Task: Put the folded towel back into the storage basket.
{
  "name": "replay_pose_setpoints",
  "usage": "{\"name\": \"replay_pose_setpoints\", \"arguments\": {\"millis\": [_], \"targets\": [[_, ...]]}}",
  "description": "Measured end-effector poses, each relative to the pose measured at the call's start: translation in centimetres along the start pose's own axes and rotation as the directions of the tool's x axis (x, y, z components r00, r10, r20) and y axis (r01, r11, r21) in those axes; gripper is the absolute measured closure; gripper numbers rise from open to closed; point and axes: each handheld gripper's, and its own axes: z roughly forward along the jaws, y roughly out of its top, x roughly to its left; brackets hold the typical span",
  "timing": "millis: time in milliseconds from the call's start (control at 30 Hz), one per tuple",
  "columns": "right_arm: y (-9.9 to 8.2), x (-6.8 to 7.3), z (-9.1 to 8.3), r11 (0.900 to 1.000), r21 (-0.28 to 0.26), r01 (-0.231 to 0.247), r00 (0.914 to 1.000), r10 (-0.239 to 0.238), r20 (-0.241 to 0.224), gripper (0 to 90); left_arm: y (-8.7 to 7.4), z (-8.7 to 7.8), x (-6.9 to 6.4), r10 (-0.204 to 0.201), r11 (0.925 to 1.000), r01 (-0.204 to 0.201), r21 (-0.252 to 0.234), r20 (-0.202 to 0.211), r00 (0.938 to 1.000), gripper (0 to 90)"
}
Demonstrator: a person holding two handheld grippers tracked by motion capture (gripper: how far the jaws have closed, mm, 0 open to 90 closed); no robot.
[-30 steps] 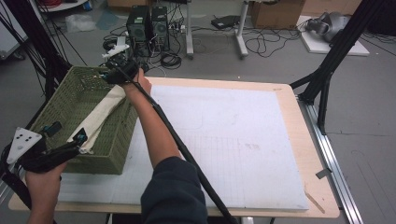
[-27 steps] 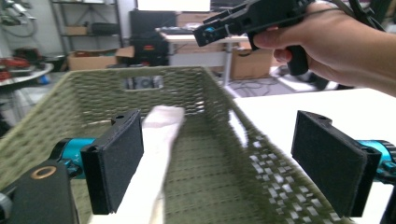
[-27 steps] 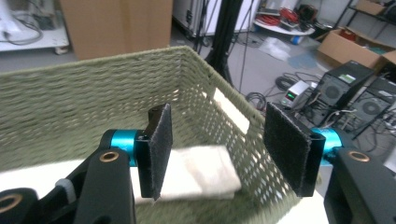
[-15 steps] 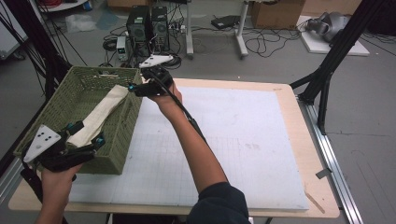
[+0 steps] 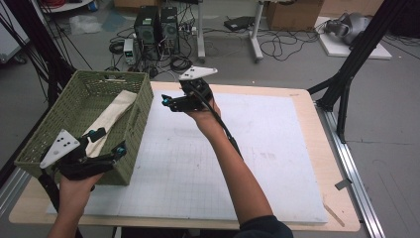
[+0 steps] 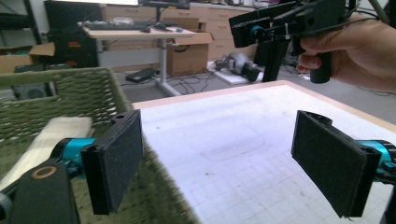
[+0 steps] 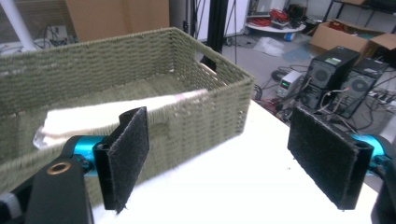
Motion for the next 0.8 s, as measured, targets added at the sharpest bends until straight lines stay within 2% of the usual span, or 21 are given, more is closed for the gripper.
{"name": "replay_pose_setpoints", "arguments": {"millis": [67,167,267,400,533,567,667,700,800], "targets": [[-0.6,-0.1,-1.3,0.9998,-0.016,-0.011,0.9999,0.011,0.001,18.4,0.1,0.2,-0.3,-0.011,0.9999,0.011,-0.007,0.021,0.9997,17.3],[-1.0,-0.2,-2.1,0.9997,-0.02,-0.013,0.9999,0.013,0.007,18.4,0.2,0.5,-0.6,-0.023,0.9996,0.024,-0.016,0.054,0.9983,17.3],[-1.6,-0.4,-3.1,0.9999,-0.011,-0.004,0.9998,0.004,0.02,18.4,0.3,0.9,-1.0,-0.017,0.9998,0.018,-0.009,0.07,0.9974,17.4],[-2.6,-0.9,-5.0,0.9998,-0.014,-0.015,0.9994,0.016,0.032,18.4,0.3,1.4,-1.5,0.002,1.0,-0.002,0.002,0.091,0.9959,17.4],[-3.1,-1.1,-6.0,0.9996,-0.021,-0.019,0.9993,0.02,0.033,18.3,0.2,1.9,-1.9,0.008,0.9998,-0.01,0.017,0.113,0.9936,17.5],[-3.5,-1.4,-6.8,0.9995,-0.018,-0.027,0.9987,0.028,0.042,18.3,0.2,2.2,-2.2,0.013,0.9996,-0.016,0.024,0.123,0.9923,17.8],[-3.9,-1.6,-7.4,0.9997,-0.013,-0.021,0.9987,0.022,0.046,18.4,0.1,2.5,-2.4,0.018,0.9993,-0.022,0.029,0.131,0.9912,17.7],[-4.4,-1.9,-8.2,0.9993,-0.013,-0.036,0.9979,0.036,0.054,18.4,0.1,2.7,-2.6,0.016,0.9993,-0.021,0.03,0.137,0.9905,17.7],[-5.2,-2.3,-9.1,0.9988,-0.017,-0.046,0.9965,0.047,0.069,18.4,0.0,3.0,-2.9,0.021,0.999,-0.027,0.037,0.147,0.989,17.7]]}}
